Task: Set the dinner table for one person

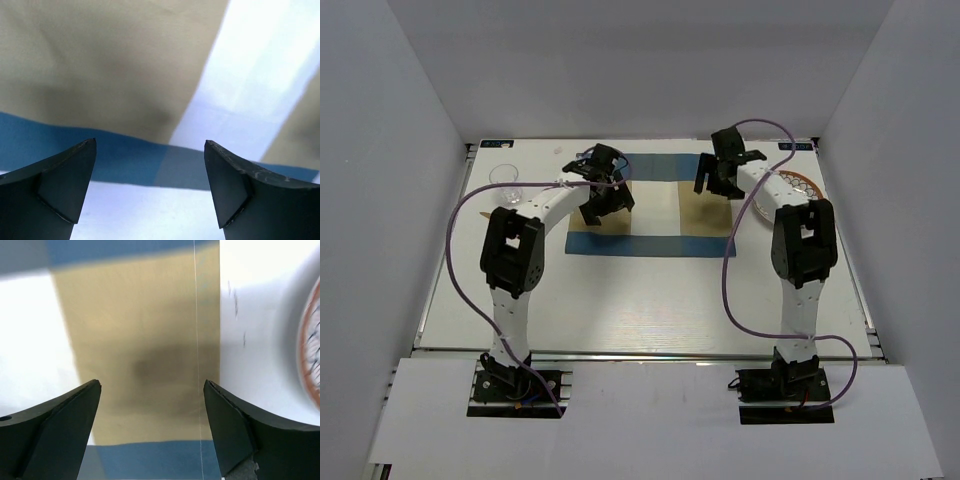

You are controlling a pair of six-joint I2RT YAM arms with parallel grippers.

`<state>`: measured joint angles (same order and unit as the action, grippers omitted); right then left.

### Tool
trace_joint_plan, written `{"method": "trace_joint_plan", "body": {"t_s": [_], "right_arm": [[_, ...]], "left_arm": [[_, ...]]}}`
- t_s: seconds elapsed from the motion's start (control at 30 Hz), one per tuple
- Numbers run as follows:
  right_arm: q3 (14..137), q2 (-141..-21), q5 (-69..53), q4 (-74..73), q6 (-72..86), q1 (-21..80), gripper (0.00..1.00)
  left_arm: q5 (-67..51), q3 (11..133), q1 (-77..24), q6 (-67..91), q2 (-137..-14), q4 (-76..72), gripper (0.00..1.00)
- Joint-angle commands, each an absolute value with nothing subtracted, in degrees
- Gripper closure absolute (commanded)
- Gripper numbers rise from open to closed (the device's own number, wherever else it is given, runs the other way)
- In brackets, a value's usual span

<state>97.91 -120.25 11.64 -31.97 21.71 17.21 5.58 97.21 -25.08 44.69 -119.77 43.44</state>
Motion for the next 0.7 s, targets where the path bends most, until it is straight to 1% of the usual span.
{"method": "trace_joint_plan", "body": {"t_s": [0.0,0.07,0.1,0.13,0.17,0.2,0.27,0.3,0.4,0.43,0.53,0.6,0.67], "right_arm": [[101.52,-115.25,11.69,-33.93,20.92,16.35,0.11],[97.15,-110.85,11.34,-30.78,21.7,16.26,0.11],[90.33,-105.52,10.82,-25.63,22.93,16.17,0.11],[87.04,-102.68,10.38,-23.84,25.29,15.91,0.11],[83.79,-100.31,12.2,-22.17,26.97,15.65,0.11],[77.23,-95.15,13.26,-18.84,28.55,15.3,0.11],[71.39,-90.64,13.62,-16.79,31.36,14.07,0.11],[67.19,-86.53,13.62,-16.44,31.9,13.8,0.11],[62.07,-80.0,9.68,-15.38,33.22,12.48,0.11],[58.83,-78.41,7.49,-14.51,33.48,12.05,0.11],[51.98,-72.7,4.06,-11.88,35.94,9.33,0.11],[47.84,-68.74,2.3,-10.64,38.31,7.13,0.11],[46.32,-64.7,2.11,-9.84,39.8,6.07,0.11]], "left_arm": [[6.15,98.0,-25.58,45.18,-112.33,44.3,0.02],[5.54,96.42,-25.58,45.0,-110.14,43.77,0.02],[5.54,94.33,-25.58,44.65,-107.6,43.68,0.02],[6.06,93.09,-25.58,44.65,-106.01,43.86,0.02],[6.41,91.86,-25.58,44.56,-104.34,44.21,0.02],[7.03,88.71,-25.58,44.39,-100.41,44.3,0.02],[9.31,85.97,-25.58,43.6,-96.7,45.78,0.02],[10.53,83.35,-25.58,43.07,-92.42,46.57,0.02],[14.76,78.94,-25.58,40.88,-85.19,49.13,0.02],[15.11,75.53,-25.58,40.0,-80.03,49.13,0.02],[14.33,69.81,-25.05,35.52,-71.32,47.55,0.02],[13.45,67.34,-25.05,32.09,-67.17,47.81,0.02],[12.75,65.05,-25.05,29.89,-64.96,47.99,0.02]]}}
